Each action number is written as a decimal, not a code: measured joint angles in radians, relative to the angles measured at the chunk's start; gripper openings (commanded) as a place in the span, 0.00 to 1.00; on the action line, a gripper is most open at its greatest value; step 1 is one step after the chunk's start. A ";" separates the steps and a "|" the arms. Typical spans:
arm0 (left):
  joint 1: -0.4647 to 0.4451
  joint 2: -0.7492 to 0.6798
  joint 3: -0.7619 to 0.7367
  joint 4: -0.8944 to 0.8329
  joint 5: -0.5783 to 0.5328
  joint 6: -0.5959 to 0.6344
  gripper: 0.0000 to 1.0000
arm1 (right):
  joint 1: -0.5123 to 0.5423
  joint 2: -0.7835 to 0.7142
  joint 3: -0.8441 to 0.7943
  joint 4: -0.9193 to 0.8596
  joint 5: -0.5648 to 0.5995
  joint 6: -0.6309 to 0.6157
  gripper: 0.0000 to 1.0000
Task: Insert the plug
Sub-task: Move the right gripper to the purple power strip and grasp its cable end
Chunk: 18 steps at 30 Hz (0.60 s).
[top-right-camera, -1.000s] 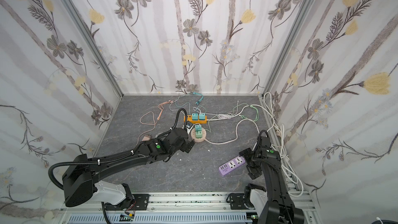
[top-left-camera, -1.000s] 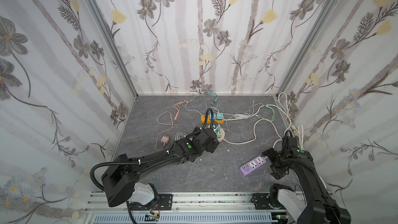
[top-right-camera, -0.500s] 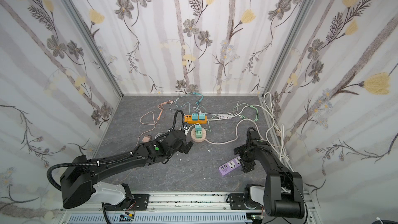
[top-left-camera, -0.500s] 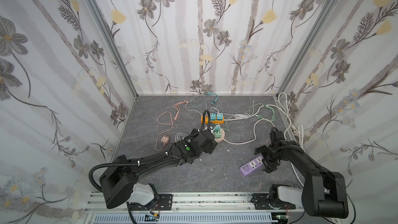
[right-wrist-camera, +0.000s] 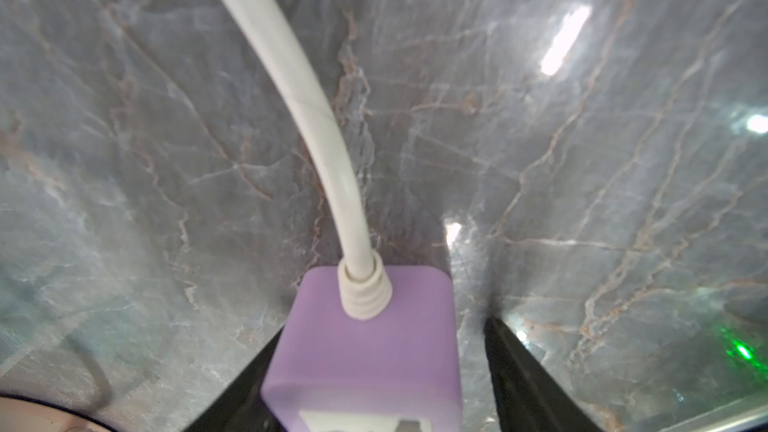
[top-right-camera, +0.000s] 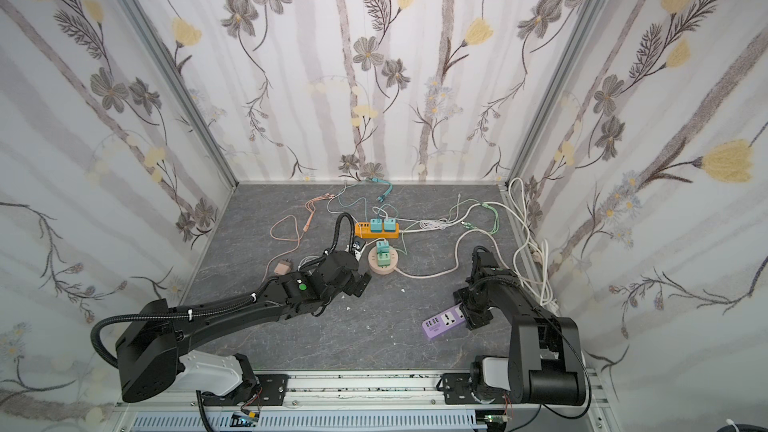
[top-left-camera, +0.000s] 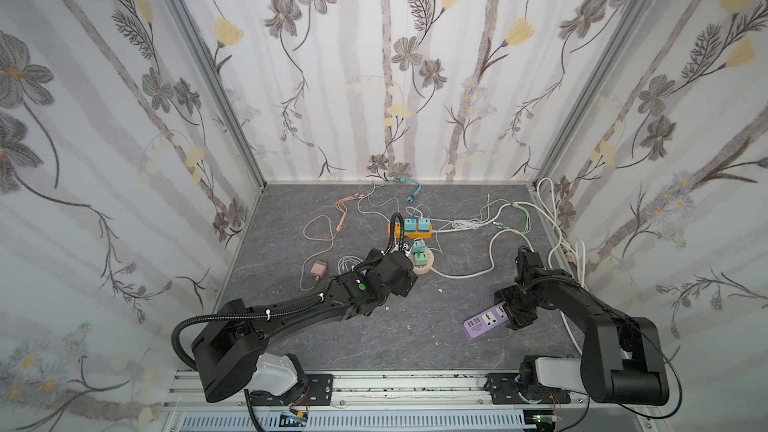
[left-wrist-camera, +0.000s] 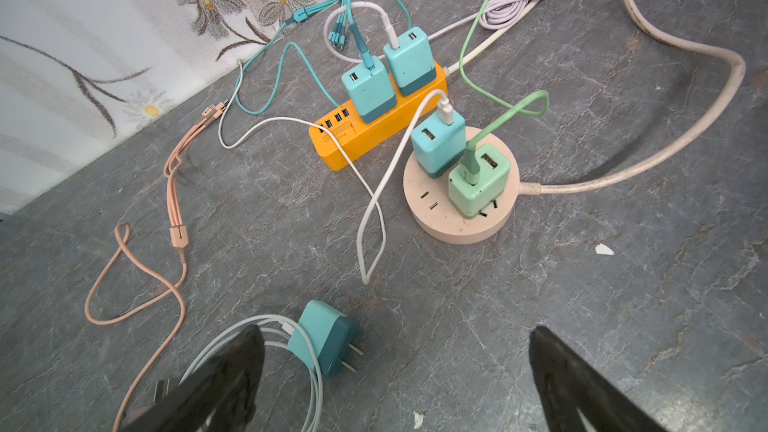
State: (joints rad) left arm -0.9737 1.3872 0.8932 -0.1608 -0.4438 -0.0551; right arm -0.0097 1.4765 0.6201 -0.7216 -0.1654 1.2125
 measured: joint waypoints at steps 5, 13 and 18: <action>0.011 -0.032 -0.029 0.005 0.000 -0.002 1.00 | 0.039 -0.029 -0.021 0.011 0.003 0.066 0.51; 0.048 -0.135 -0.119 0.029 0.001 -0.032 1.00 | 0.205 -0.109 -0.047 0.002 0.002 0.298 0.50; 0.074 -0.204 -0.162 0.029 0.000 -0.057 1.00 | 0.421 -0.157 -0.042 -0.026 0.018 0.555 0.48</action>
State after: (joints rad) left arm -0.8993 1.1831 0.7311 -0.1322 -0.4438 -0.1123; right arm 0.4114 1.3197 0.5777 -0.7471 -0.1474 1.7679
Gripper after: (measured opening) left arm 0.997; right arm 0.508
